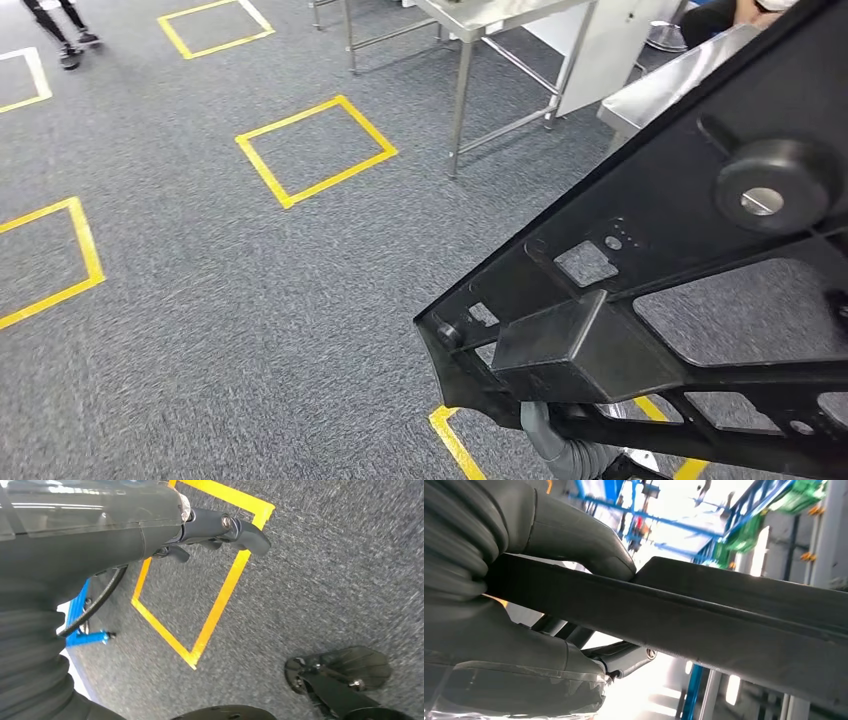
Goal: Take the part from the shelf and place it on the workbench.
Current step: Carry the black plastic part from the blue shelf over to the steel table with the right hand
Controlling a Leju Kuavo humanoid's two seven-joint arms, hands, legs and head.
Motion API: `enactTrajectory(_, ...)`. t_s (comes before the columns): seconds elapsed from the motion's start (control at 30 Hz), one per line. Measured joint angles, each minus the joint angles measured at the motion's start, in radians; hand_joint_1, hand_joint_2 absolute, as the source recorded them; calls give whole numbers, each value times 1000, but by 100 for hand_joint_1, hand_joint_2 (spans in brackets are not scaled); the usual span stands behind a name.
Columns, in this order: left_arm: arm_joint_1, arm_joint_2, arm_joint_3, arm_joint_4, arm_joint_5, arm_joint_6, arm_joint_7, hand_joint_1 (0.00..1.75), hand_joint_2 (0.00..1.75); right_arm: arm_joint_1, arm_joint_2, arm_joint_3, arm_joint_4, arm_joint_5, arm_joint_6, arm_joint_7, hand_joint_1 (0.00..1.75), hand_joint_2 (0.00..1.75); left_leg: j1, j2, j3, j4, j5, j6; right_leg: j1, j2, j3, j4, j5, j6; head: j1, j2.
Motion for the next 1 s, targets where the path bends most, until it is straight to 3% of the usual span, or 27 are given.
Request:
enactTrajectory(0.03,1,0,0,0,-2,-1,0,0,175,2,-2,-2,0,3,-4,0,175,175,-1,13,1,0,-2,0,-3,-9,-24,47,-12,3,0,0)
enactTrajectory(0.07,2,0,0,0,-4,-1,0,0,175,3,-4,-5,-1,6,-6,-1,175,175,-2,26,2,0,-4,0,-5,-13,-31,58,-6,5,0,0)
enactTrajectory(0.1,1,0,-1,0,-6,-1,0,0,175,4,-6,-7,-1,7,-8,-1,175,175,-2,39,5,0,-7,-2,-6,-19,-13,23,20,6,0,0)
enactTrajectory(0.2,-2,0,-1,0,-6,-2,0,0,175,4,-10,-10,-8,8,-8,-1,175,175,-6,69,21,1,-19,-13,-1,-67,98,-185,105,-3,0,0)
enactTrajectory(0.27,-5,-1,-1,0,-6,-2,0,0,175,4,-11,-10,-12,9,-8,-1,175,175,-10,85,28,0,-26,-23,6,-81,119,-229,110,-15,0,0)
enactTrajectory(0.33,-8,-1,-1,0,-7,-2,0,0,175,5,-13,-12,-16,9,-8,-2,175,175,-11,98,35,-2,-32,-34,5,-57,119,-231,111,-26,0,0)
enactTrajectory(0.4,-12,0,-2,0,-7,-3,1,0,175,4,-14,-13,-19,9,-9,-2,175,175,-8,70,28,31,-59,-44,-1,-36,125,-238,113,-38,0,0)
enactTrajectory(0.43,-13,0,-2,0,-6,-3,1,0,175,2,-14,-14,-20,8,-9,-2,175,175,-6,44,8,78,-86,-47,-4,-26,129,-241,114,-43,0,0)
enactTrajectory(0.47,-16,0,-2,0,-6,-4,1,0,175,0,-14,-14,-20,7,-9,-2,175,175,-5,21,-23,146,-119,-49,-3,-17,130,-241,113,-46,0,0)
enactTrajectory(0.53,-19,0,-2,0,-4,-4,3,0,175,-3,-15,-14,-17,3,-8,0,175,175,-5,4,-91,278,-165,-50,0,7,132,-241,112,-49,0,0)
enactTrajectory(0.57,-19,0,-2,0,-1,-4,4,0,175,-3,-15,-14,-15,0,-6,0,175,175,-5,2,-109,303,-161,-49,1,21,133,-240,111,-50,0,0)
enactTrajectory(0.6,-16,0,-2,0,2,-3,4,0,175,-4,-15,-14,-11,-3,-4,1,175,175,-5,-1,-108,287,-135,-47,2,36,135,-240,110,-50,0,0)
enactTrajectory(0.63,-13,0,-2,0,5,-2,5,0,175,-5,-15,-14,-8,-8,-1,0,175,175,-5,-8,-89,231,-94,-43,3,51,138,-239,110,-49,0,0)
enactTrajectory(0.7,-7,0,-1,0,11,-1,5,0,175,-13,-16,-14,1,-17,5,-2,175,175,-3,-50,-38,91,-21,-34,3,78,139,-236,107,-44,0,0)
enactTrajectory(0.77,-5,0,-1,0,12,0,8,0,175,-25,-17,-14,13,-26,10,-5,175,175,-3,-85,-12,21,-1,-28,2,99,132,-234,109,-34,0,0)
enactTrajectory(0.83,-2,-1,-1,0,12,1,13,0,175,-34,-21,-14,24,-32,12,-10,175,175,-3,-76,-9,12,-3,-21,-1,120,124,-235,112,-19,0,0)
enactTrajectory(0.87,-1,-2,-1,0,12,1,16,0,175,-36,-25,-14,29,-34,12,-12,175,175,-2,-65,-7,7,0,-15,-2,117,121,-232,110,-14,0,0)
enactTrajectory(0.93,3,-4,-1,0,12,2,22,0,175,-46,-32,-14,39,-38,13,-15,175,175,2,-40,-4,-2,5,-3,2,69,95,-181,79,-4,0,0)
enactTrajectory(1.0,10,-5,-1,0,12,5,26,0,175,-58,-35,-14,47,-40,12,-17,175,175,0,-13,-4,-3,4,3,0,9,31,-53,17,3,0,0)
